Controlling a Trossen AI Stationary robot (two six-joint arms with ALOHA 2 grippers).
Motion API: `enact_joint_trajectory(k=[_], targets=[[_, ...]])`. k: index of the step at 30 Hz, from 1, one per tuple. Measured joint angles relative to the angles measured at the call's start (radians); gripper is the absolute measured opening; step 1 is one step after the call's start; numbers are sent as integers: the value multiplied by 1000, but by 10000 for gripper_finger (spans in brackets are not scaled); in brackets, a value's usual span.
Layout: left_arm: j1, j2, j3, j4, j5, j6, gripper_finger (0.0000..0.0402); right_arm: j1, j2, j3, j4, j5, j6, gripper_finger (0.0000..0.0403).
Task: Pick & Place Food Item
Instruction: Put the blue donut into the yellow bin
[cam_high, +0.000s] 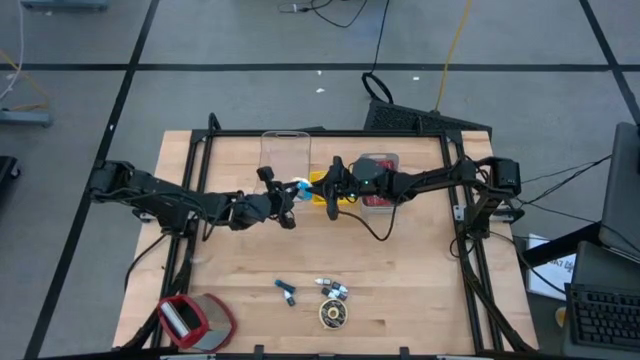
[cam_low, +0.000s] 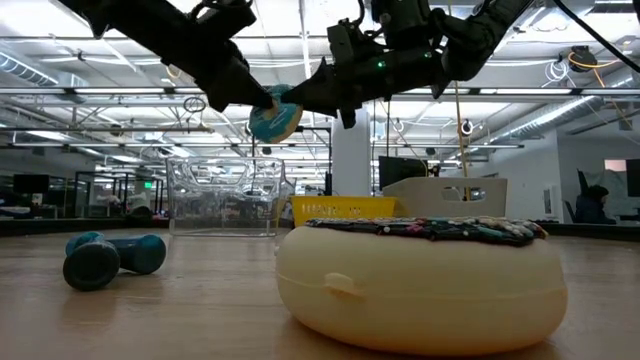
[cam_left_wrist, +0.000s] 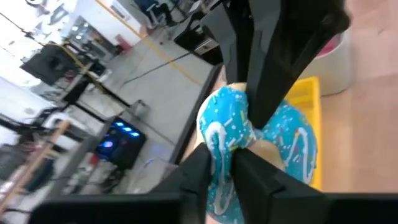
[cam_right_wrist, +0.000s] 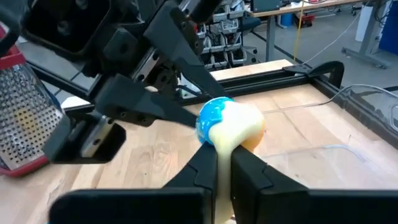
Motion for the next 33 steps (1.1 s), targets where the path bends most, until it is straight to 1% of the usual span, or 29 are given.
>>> enact_joint_trajectory(k=[2, 5, 8, 12, 14, 16, 18, 19, 22, 24, 28, 30, 33], targets=[[0, -3, 0, -2, 17, -38, 107, -1, 0, 0, -1, -1, -4, 10], [-10, -4, 16, -32, 5, -104, 167, -6, 0, 0, -5, -3, -6, 18], [-35, -35, 39, -64, 29, -121, 220, -17, -1, 0, -29, 2, -2, 19], [-64, -106, 47, -94, 55, -111, 270, -38, -9, 0, -85, 6, 16, 12], [-73, -154, 48, -103, 92, -129, 286, -49, -22, 0, -130, 5, 16, 11], [-74, -212, 46, -140, 136, -160, 298, -63, -44, 0, -195, 1, 21, 12], [-69, -274, 30, -163, 159, -198, 304, -84, -75, 0, -266, -2, 21, 12], [-63, -300, 21, -170, 167, -216, 306, -100, -92, 0, -302, -19, 15, 12], [-47, -357, -10, -183, 210, -262, 307, -163, -128, 1, -400, -133, 27, 11], [-41, -384, -33, -189, 213, -284, 308, -210, -131, 1, -421, -216, 63, 10], [-18, -397, -66, -186, 208, -316, 308, -299, -105, 1, -438, -443, 146, 10], [-8, -392, -73, -188, 208, -333, 308, -321, -73, 1, -445, -499, 171, 10], [2, -376, -74, -183, 208, -340, 308, -327, -34, 0, -421, -547, 193, 10]])
